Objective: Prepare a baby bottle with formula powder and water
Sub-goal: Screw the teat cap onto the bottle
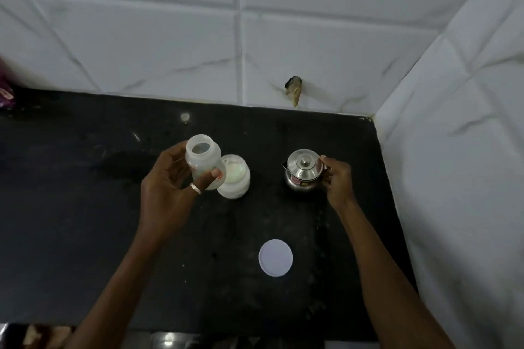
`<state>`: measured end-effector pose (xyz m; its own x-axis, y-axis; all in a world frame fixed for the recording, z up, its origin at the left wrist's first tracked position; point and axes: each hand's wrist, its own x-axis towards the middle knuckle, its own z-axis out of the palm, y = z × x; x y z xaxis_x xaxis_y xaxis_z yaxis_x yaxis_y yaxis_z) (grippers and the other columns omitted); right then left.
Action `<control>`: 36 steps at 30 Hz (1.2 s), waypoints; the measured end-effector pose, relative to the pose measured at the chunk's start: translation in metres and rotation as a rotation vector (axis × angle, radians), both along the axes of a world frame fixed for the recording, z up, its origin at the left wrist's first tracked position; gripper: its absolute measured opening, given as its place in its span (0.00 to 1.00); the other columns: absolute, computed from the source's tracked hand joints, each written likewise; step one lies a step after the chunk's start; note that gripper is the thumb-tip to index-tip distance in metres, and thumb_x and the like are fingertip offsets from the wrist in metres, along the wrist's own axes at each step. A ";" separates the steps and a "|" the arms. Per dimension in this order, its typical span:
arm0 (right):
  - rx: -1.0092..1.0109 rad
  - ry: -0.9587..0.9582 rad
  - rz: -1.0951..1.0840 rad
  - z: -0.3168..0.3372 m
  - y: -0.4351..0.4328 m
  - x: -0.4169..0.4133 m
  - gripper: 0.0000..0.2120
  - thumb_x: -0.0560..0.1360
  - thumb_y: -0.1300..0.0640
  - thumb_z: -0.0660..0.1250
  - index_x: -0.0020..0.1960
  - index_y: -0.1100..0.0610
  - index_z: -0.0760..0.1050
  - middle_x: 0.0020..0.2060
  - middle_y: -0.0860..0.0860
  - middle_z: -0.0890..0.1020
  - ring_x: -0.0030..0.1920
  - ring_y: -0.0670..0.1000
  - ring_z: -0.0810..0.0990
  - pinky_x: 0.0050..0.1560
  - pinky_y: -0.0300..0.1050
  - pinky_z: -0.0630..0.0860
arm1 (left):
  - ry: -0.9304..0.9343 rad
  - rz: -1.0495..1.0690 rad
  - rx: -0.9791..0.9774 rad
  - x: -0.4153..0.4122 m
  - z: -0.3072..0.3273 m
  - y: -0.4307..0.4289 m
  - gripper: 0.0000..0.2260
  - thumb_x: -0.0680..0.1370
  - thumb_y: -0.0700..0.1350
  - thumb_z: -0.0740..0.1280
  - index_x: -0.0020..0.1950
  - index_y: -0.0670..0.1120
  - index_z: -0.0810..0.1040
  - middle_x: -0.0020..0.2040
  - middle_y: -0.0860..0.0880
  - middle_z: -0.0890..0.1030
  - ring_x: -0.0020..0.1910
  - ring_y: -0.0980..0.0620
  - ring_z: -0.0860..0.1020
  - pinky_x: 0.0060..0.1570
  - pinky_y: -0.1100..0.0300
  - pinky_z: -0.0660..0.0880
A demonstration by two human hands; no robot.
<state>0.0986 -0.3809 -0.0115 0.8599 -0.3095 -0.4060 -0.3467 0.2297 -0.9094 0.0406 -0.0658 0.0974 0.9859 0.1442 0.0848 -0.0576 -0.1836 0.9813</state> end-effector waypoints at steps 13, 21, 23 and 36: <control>-0.014 0.046 0.005 -0.034 -0.002 0.008 0.12 0.76 0.53 0.67 0.34 0.52 0.79 0.31 0.45 0.79 0.34 0.43 0.78 0.39 0.42 0.69 | -0.034 0.019 0.004 0.001 -0.008 -0.013 0.26 0.69 0.43 0.77 0.66 0.47 0.75 0.58 0.56 0.83 0.59 0.61 0.82 0.55 0.67 0.79; -0.090 0.011 0.021 -0.044 -0.010 0.003 0.22 0.79 0.55 0.66 0.27 0.49 0.67 0.25 0.47 0.65 0.28 0.45 0.62 0.31 0.42 0.58 | -0.012 -0.007 -0.009 -0.003 -0.010 -0.015 0.24 0.68 0.44 0.78 0.61 0.56 0.76 0.56 0.63 0.84 0.59 0.59 0.83 0.56 0.63 0.80; -0.095 0.003 0.011 -0.045 -0.012 0.001 0.18 0.79 0.54 0.68 0.31 0.52 0.72 0.26 0.47 0.69 0.27 0.45 0.65 0.30 0.40 0.60 | -0.014 -0.010 -0.020 -0.005 -0.008 -0.016 0.24 0.68 0.45 0.78 0.61 0.56 0.76 0.56 0.63 0.84 0.59 0.59 0.83 0.56 0.63 0.80; -0.528 -0.163 -0.066 -0.026 -0.010 -0.026 0.23 0.79 0.41 0.67 0.39 0.61 0.75 0.30 0.46 0.78 0.33 0.48 0.75 0.37 0.48 0.74 | -0.066 -0.041 -0.067 -0.026 0.014 -0.012 0.24 0.67 0.43 0.77 0.61 0.52 0.76 0.53 0.67 0.84 0.55 0.64 0.83 0.53 0.69 0.78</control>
<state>0.0724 -0.3907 -0.0378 0.8704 -0.4904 -0.0448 -0.1925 -0.2551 -0.9476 0.0142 -0.0781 0.1116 0.9837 0.1113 0.1409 -0.1282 -0.1137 0.9852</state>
